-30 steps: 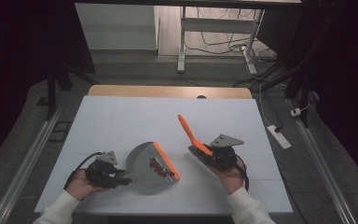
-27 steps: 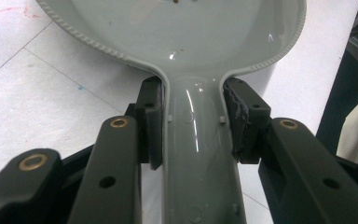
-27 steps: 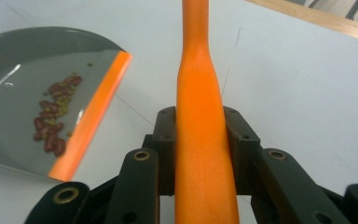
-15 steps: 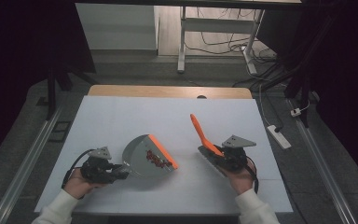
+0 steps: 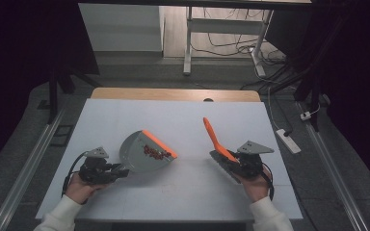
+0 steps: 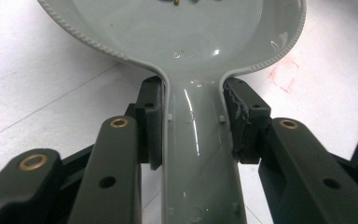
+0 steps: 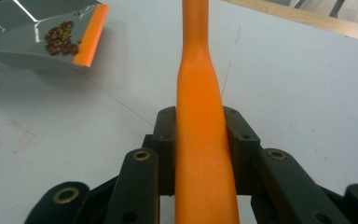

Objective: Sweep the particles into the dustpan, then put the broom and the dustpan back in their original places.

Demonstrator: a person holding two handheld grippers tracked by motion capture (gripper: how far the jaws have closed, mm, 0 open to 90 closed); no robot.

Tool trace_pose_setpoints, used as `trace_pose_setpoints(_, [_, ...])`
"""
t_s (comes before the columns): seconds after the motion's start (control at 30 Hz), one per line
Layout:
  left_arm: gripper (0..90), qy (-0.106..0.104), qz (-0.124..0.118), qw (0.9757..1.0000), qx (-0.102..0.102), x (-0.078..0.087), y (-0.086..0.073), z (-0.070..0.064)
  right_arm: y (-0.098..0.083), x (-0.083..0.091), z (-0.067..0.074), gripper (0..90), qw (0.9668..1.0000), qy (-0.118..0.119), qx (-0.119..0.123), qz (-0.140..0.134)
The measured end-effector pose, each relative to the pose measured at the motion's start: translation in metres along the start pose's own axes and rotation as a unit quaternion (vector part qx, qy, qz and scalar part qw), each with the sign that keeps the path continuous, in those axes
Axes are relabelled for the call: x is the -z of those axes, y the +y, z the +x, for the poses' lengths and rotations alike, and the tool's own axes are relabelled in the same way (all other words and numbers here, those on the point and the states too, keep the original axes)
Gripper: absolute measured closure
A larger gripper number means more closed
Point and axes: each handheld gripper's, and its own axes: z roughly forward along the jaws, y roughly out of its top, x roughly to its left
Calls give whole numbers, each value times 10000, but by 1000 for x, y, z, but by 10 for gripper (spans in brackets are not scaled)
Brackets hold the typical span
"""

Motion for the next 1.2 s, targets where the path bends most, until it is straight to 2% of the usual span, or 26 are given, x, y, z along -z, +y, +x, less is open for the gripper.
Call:
trace_pose_setpoints(0.13, [616, 119, -78, 9998, 134, 0, -2, -1, 0, 3, -1, 699, 10000, 80, 30, -31])
trace_pose_setpoints(0.33, [616, 355, -169, 9990, 233, 0, -5, -6, -3, 7, -4, 699, 9999, 154, 13, -32])
trace_pose_setpoints(0.8, [615, 645, -294, 9965, 443, 1, -7, -13, -7, 21, -8, 699, 9997, 252, -62, -43])
trace_pose_setpoints(1.03, [615, 886, -404, 9924, 749, -1, -12, -20, -8, 18, -4, 699, 9989, 449, -128, 72])
trace_pose_setpoints(1.2, [615, 1142, -434, 9872, 1025, -1, -18, -23, -9, 16, -1, 699, 9978, 588, -240, 167])
